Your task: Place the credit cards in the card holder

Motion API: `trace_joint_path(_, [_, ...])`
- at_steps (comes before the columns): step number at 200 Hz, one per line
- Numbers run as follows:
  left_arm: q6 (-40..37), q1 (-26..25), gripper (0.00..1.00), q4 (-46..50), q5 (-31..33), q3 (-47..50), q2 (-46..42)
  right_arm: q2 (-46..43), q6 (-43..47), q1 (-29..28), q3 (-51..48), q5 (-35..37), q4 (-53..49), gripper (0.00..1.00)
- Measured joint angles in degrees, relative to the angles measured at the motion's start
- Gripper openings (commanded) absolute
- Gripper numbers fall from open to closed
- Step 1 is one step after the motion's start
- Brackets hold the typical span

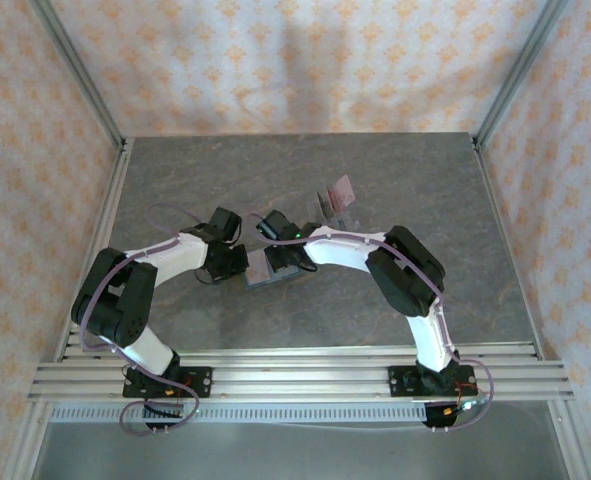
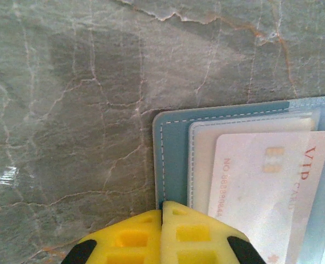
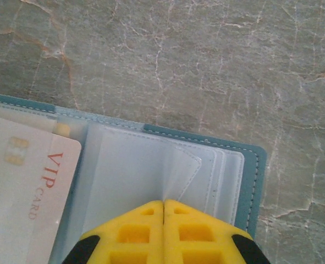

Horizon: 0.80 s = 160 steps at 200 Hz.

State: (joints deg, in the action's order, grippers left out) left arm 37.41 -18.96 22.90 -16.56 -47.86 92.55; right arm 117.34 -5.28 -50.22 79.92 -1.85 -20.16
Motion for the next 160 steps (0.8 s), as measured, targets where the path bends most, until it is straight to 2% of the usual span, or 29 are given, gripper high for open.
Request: trace_joint_path(160, [-0.4,0.0,0.00,-3.5,-1.3,0.0,1.0,-1.8,-0.3,0.0,1.5,0.3,-4.8,0.00])
